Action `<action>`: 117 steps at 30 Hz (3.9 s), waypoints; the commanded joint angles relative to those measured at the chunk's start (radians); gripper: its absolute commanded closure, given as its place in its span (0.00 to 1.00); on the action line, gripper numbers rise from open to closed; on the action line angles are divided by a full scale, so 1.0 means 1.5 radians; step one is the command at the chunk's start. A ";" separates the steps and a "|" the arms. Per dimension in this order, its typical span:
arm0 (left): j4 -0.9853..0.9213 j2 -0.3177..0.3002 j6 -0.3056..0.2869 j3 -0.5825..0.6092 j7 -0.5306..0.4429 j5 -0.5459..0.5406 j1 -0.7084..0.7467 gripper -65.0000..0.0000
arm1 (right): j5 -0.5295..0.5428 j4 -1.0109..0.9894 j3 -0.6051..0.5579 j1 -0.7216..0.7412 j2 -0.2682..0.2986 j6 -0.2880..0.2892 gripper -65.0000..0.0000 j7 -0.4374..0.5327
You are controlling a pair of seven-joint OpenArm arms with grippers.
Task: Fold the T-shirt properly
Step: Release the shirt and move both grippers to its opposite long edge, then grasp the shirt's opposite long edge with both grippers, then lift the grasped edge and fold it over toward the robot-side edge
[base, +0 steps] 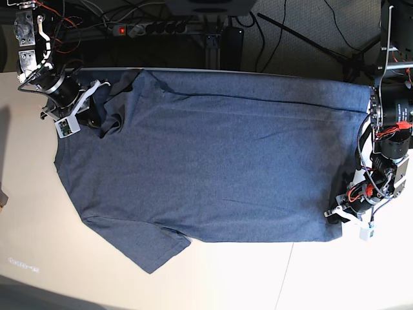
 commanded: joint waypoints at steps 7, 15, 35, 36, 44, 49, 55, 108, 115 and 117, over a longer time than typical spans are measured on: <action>0.006 -0.006 -0.003 0.000 -0.027 0.006 -0.018 1.00 | 0.056 0.030 0.020 0.007 0.012 0.041 1.00 0.007; 0.006 -0.006 -0.003 0.000 -0.027 0.005 -0.018 1.00 | 0.093 0.079 0.105 0.044 0.012 0.041 1.00 0.005; 0.006 -0.005 -0.003 0.001 0.018 0.008 -0.017 1.00 | 0.070 -0.639 0.140 0.597 0.010 0.041 0.50 -0.030; 0.006 -0.005 -0.003 0.001 0.018 0.008 -0.017 1.00 | 0.069 -0.674 0.135 0.616 0.009 0.041 0.50 -0.030; 0.006 -0.004 -0.003 0.001 0.022 0.007 -0.017 1.00 | 0.065 -0.797 0.110 0.686 -0.029 0.042 0.50 -0.035; 0.006 -0.004 -0.003 0.001 0.024 0.007 -0.017 1.00 | 0.022 -0.797 0.110 0.701 -0.072 0.041 0.50 -0.035; 0.006 -0.005 -0.003 0.001 0.027 0.008 -0.017 1.00 | -0.021 -0.797 0.110 0.709 -0.127 0.041 0.50 -0.027; 0.024 -0.143 -0.043 0.001 0.331 -0.388 -0.004 1.00 | 0.141 -0.390 0.108 0.481 -0.075 0.076 1.00 -0.163; 0.118 -0.154 -0.043 0.001 0.371 -0.414 0.051 1.00 | 0.152 -0.321 0.108 0.406 -0.057 0.076 1.00 -0.162; 0.151 -0.155 -0.043 0.001 0.374 -0.419 0.067 1.00 | 0.152 -0.312 0.108 0.392 -0.055 0.076 1.00 -0.162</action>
